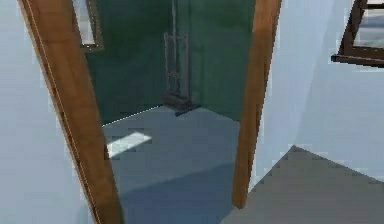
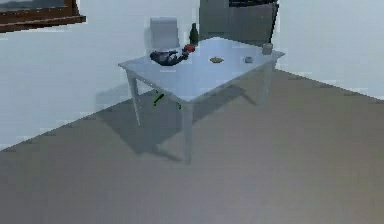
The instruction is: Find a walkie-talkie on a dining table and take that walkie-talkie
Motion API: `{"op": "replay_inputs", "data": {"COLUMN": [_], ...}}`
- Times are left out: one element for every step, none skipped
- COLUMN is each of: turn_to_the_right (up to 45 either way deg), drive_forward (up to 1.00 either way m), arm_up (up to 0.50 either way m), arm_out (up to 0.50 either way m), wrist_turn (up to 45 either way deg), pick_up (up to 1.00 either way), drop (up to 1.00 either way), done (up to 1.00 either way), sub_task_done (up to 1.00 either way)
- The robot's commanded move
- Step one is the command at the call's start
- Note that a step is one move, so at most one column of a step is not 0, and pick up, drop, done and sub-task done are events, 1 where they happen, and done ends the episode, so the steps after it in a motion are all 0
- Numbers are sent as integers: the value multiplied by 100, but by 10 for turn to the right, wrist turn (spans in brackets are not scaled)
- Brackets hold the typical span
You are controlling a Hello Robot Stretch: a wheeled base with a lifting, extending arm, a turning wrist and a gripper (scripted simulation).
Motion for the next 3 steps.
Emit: {"op": "replay_inputs", "data": {"turn_to_the_right": [90,0,30], "drive_forward": [0,35,0], "arm_up": [0,0,0], "arm_out": [0,0,0], "wrist_turn": [0,0,0], "pick_up": [0,0,0], "drop": [0,0,0], "done": [0,0,0], "sub_task_done": [0,0,0]}}
